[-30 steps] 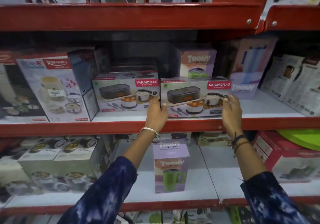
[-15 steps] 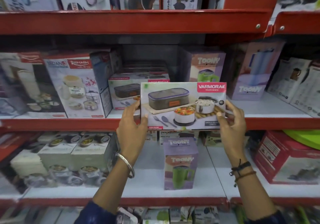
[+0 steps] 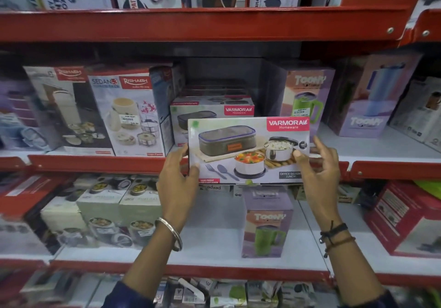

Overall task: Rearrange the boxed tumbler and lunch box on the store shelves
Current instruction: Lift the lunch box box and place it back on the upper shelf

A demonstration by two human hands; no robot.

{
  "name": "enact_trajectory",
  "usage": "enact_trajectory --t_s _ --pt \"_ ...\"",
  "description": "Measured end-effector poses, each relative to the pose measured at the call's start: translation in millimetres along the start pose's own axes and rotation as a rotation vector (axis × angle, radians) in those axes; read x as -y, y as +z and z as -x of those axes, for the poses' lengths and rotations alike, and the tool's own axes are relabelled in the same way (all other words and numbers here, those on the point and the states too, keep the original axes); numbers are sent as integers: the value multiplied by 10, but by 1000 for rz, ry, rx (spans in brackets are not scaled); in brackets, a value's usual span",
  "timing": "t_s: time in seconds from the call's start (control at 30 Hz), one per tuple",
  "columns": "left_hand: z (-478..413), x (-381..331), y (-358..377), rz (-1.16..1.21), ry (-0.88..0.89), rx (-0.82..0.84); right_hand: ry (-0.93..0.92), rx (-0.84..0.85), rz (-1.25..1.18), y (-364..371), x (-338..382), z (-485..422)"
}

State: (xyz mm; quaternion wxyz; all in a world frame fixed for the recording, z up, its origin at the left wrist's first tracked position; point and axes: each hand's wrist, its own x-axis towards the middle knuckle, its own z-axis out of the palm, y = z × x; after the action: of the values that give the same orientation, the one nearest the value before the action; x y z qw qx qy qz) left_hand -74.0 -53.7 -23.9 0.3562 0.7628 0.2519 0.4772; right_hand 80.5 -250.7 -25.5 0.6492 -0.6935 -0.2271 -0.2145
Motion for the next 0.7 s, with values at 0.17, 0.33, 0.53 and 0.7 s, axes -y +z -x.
enact_trajectory --t_s 0.17,0.33,0.53,0.7 --pt "-336 103 -1 61 98 -23 -43 20 14 334 114 -252" --pt "-611 358 86 -34 200 34 -25 51 -23 792 30 -397" --pt "-737 696 212 -124 185 136 -36 81 43 1129 -256 -317" --pt "-721 882 355 -183 271 195 -61 63 201 1244 -363 -273"
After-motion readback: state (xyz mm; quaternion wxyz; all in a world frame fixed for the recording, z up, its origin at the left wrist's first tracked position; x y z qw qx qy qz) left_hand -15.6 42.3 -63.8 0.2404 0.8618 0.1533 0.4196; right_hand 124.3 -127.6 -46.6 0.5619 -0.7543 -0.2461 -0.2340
